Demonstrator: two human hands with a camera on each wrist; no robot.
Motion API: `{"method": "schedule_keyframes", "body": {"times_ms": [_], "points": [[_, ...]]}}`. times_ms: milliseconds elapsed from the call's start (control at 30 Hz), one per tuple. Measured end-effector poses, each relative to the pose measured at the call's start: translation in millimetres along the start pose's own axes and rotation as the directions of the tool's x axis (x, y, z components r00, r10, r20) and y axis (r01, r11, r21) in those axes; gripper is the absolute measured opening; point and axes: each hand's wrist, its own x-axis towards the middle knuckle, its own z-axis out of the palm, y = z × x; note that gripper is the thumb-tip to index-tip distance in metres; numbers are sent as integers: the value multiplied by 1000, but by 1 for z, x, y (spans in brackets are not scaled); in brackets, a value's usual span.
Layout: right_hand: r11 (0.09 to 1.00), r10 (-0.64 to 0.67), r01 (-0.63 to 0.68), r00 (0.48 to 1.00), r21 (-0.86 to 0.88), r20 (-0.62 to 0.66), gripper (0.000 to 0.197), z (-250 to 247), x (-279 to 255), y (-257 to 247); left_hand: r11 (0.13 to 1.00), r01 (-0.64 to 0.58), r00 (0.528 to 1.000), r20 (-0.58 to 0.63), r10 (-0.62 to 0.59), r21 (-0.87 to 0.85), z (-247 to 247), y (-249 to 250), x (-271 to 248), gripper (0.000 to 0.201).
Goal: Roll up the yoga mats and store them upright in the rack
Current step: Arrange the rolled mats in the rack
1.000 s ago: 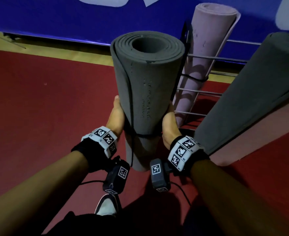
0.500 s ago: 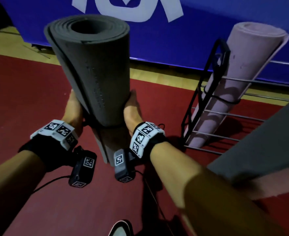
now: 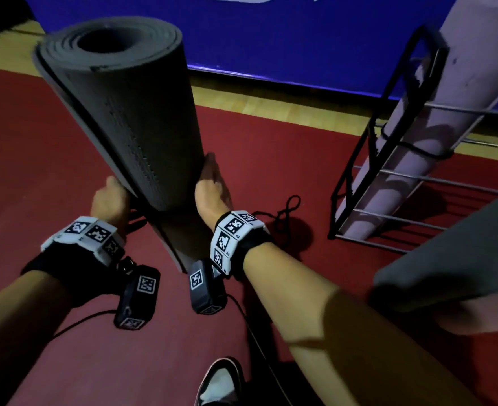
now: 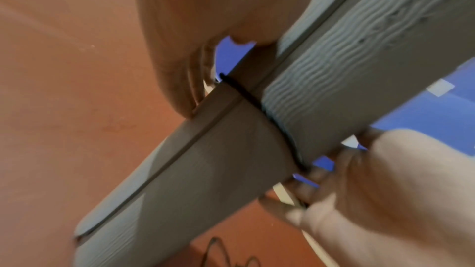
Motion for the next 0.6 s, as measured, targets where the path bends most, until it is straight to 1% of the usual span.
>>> {"method": "schedule_keyframes", "body": {"times_ms": [67, 133, 167, 200, 233, 267, 300, 333, 367, 400, 433, 500, 533, 567, 600], "points": [[997, -41, 46, 997, -70, 61, 54, -6, -5, 5, 997, -14, 1000, -6, 15, 76, -2, -12, -7, 35], [962, -128, 152, 985, -225, 117, 47, -17, -11, 13, 986, -10, 1000, -16, 13, 167, -5, -22, -16, 24], [949, -131, 160, 984, -273, 124, 44, -23, -15, 15, 971, -12, 1000, 13, 9, 237, -5, -26, -22, 20], [919, -153, 188, 980, -347, 128, 41, -28, -18, 21, 936, -51, 997, 71, 28, 348, -5, -30, -31, 23], [864, -182, 232, 972, -447, 151, 37, -33, -22, 28, 864, -131, 986, 151, 64, 486, -4, -35, -42, 29], [789, -189, 265, 963, -554, 191, 34, -39, -26, 35, 739, -252, 960, 257, 110, 625, -2, -41, -52, 32], [696, -183, 295, 954, -655, 235, 35, -46, -31, 45, 587, -370, 922, 363, 136, 721, 2, -46, -64, 31], [607, -179, 324, 946, -726, 272, 38, -55, -34, 54, 446, -471, 878, 453, 154, 761, 8, -52, -74, 27], [534, -172, 335, 942, -776, 289, 42, -66, -39, 63, 355, -539, 841, 515, 168, 764, 15, -58, -82, 28], [468, -177, 337, 942, -817, 286, 48, -79, -43, 70, 309, -583, 811, 558, 174, 751, 22, -63, -88, 34], [402, -190, 333, 941, -853, 279, 52, -93, -46, 77, 283, -607, 794, 580, 182, 742, 30, -67, -94, 38], [292, -231, 304, 942, -907, 241, 59, -120, -51, 87, 223, -656, 754, 615, 230, 721, 48, -73, -98, 44], [243, -254, 284, 942, -928, 221, 63, -133, -52, 91, 183, -686, 724, 636, 269, 704, 58, -75, -99, 50], [210, -272, 261, 941, -942, 200, 66, -146, -53, 94, 143, -718, 686, 660, 306, 681, 69, -76, -99, 56], [198, -290, 244, 940, -949, 181, 69, -158, -51, 96, 100, -750, 645, 688, 334, 654, 80, -76, -99, 62]]}}
